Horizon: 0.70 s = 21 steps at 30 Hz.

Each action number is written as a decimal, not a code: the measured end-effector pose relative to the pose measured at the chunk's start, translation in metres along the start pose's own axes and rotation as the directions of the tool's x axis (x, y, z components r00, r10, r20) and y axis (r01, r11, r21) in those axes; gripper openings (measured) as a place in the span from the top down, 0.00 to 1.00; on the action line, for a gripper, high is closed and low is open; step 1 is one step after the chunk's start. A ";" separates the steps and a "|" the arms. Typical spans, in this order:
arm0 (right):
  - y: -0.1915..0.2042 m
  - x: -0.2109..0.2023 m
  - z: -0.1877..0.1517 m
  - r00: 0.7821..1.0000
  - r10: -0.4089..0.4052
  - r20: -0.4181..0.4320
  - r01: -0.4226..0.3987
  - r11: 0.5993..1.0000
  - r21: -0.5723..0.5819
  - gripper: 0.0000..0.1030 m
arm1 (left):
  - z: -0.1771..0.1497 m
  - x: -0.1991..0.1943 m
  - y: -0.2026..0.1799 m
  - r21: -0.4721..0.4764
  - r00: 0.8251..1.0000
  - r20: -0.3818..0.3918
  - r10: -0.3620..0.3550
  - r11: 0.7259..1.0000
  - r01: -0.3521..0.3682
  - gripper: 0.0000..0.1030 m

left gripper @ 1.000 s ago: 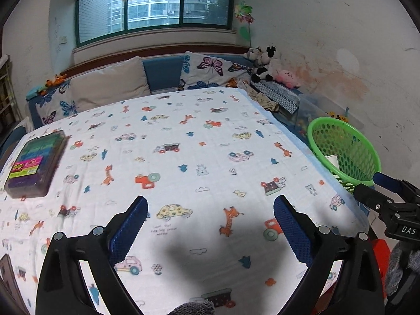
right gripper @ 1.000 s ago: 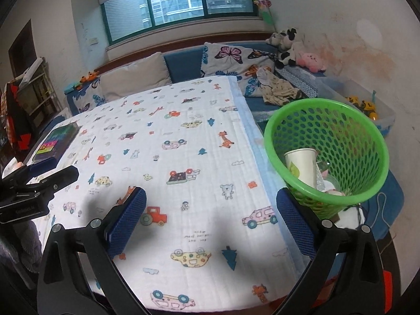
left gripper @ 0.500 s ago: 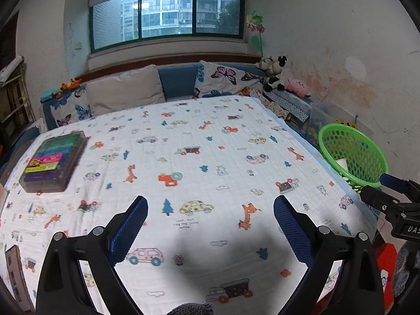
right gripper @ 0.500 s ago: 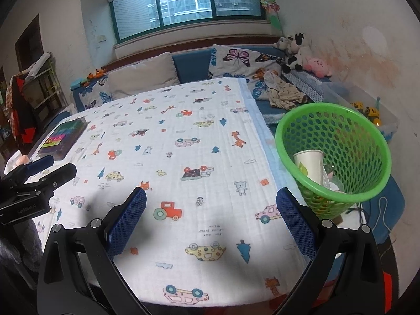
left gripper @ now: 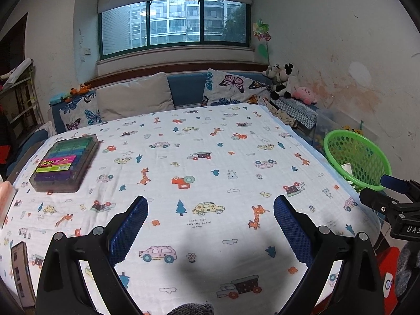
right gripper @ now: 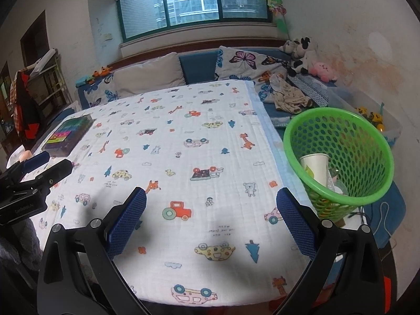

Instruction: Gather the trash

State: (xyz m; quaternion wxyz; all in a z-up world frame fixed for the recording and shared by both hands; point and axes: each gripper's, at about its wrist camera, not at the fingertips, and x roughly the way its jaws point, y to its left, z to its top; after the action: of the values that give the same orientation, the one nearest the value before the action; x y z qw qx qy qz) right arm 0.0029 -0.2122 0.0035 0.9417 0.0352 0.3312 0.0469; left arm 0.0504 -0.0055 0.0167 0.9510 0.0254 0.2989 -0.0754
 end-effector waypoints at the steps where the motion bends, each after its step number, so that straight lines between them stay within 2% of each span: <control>1: 0.001 0.000 0.000 1.000 0.001 0.000 -0.001 1.000 -0.001 0.04 | -0.001 0.000 0.001 -0.003 1.000 0.000 0.001 1.000 -0.001 0.09; 21: 0.001 -0.005 -0.001 1.000 0.003 0.012 -0.003 1.000 0.004 0.04 | -0.002 -0.007 -0.006 0.011 1.000 0.015 -0.005 1.000 0.005 0.09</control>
State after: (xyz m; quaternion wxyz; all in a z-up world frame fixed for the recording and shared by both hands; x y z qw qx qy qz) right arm -0.0017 -0.2119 0.0054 0.9436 0.0377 0.3254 0.0473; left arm 0.0428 -0.0108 0.0188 0.9528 0.0290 0.2913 -0.0797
